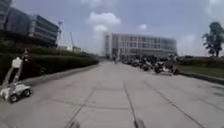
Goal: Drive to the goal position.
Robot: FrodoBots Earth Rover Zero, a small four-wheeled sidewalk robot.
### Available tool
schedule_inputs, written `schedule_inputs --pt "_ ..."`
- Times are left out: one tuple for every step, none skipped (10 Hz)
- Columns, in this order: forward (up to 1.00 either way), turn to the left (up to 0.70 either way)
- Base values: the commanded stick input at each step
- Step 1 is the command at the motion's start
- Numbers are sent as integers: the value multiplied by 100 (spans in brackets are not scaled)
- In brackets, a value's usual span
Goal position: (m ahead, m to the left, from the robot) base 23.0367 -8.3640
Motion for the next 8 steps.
schedule_inputs --pt "70 27" --pt "70 27" --pt "70 12" --pt "70 0" --pt "70 0" --pt "70 0" --pt "70 0" --pt "70 0"
